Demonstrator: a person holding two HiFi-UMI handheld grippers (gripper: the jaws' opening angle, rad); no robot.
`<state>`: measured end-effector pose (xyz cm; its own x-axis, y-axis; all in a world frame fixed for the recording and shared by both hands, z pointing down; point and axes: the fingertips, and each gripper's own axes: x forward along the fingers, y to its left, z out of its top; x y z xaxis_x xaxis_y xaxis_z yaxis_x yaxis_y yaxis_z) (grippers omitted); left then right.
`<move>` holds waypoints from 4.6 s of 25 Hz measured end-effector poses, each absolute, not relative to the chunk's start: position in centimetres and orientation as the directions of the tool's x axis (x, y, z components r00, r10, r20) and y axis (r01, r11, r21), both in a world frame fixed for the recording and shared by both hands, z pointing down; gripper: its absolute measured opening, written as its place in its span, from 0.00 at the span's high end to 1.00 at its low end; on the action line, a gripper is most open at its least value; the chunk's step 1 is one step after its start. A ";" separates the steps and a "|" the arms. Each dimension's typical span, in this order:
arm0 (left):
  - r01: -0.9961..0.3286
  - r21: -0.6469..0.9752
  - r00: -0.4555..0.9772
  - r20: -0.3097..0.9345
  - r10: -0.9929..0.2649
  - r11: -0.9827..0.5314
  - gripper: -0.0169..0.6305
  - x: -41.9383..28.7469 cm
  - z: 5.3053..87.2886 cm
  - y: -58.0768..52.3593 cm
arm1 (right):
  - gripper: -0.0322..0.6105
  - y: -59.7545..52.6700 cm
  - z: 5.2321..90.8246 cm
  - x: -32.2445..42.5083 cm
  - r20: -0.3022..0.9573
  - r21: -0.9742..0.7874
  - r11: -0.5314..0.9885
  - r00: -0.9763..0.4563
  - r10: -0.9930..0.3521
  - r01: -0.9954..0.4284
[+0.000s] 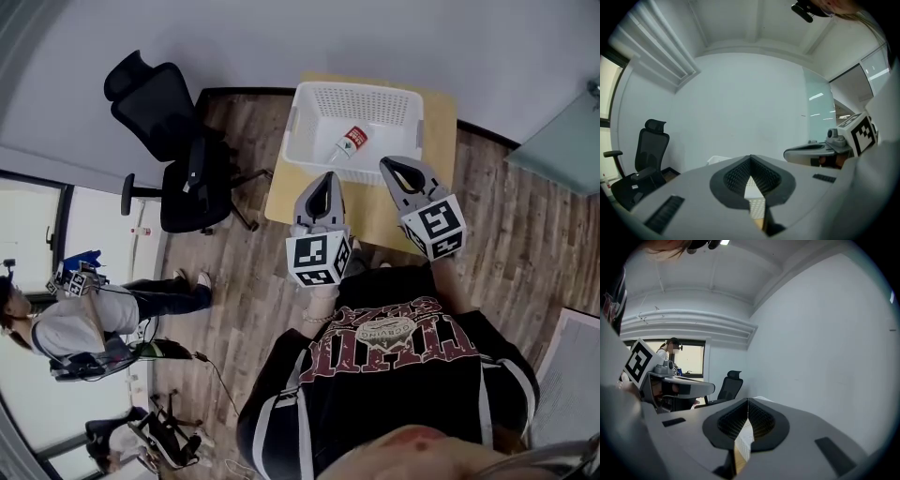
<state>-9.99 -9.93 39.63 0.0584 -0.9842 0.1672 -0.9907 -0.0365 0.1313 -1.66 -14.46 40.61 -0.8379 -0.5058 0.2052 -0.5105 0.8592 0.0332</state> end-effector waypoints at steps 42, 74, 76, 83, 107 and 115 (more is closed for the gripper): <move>-0.983 0.178 0.091 0.307 -0.947 -0.037 0.90 -20.3 45.9 -19.2 | 0.92 -25.3 48.2 -12.3 0.400 0.033 0.884 -0.804 -0.440 -0.467; -0.974 0.224 0.050 0.353 -0.934 0.032 0.90 -24.2 48.6 -17.8 | 0.74 -24.6 58.7 -19.4 0.705 0.034 0.999 -0.709 -0.025 -0.001; -0.973 0.226 0.044 0.355 -0.934 0.040 0.90 -24.5 48.6 -17.7 | 0.73 -24.1 60.0 -19.8 0.738 0.039 0.996 -0.675 0.024 0.078; -0.969 0.237 0.026 0.368 -0.929 0.067 0.90 -25.6 49.2 -17.0 | 0.70 -22.3 63.6 -21.0 0.806 0.035 0.964 -0.577 0.128 0.263; -0.946 0.292 -0.017 0.392 -0.920 0.142 0.90 -29.0 51.1 -16.4 | 0.69 -19.5 71.8 -22.0 0.948 -0.076 0.616 -0.135 0.290 0.784; -0.937 0.304 -0.039 0.400 -0.916 0.173 0.90 -30.7 51.6 -16.1 | 0.69 -18.5 72.5 -22.9 0.924 -0.146 0.602 -0.109 0.367 0.785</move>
<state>-30.73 -16.15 51.59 -0.0394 -0.9157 0.4000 -0.9368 0.1732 0.3041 -22.93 -18.49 72.53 -0.1088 0.3669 0.9239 0.7853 0.6015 -0.1464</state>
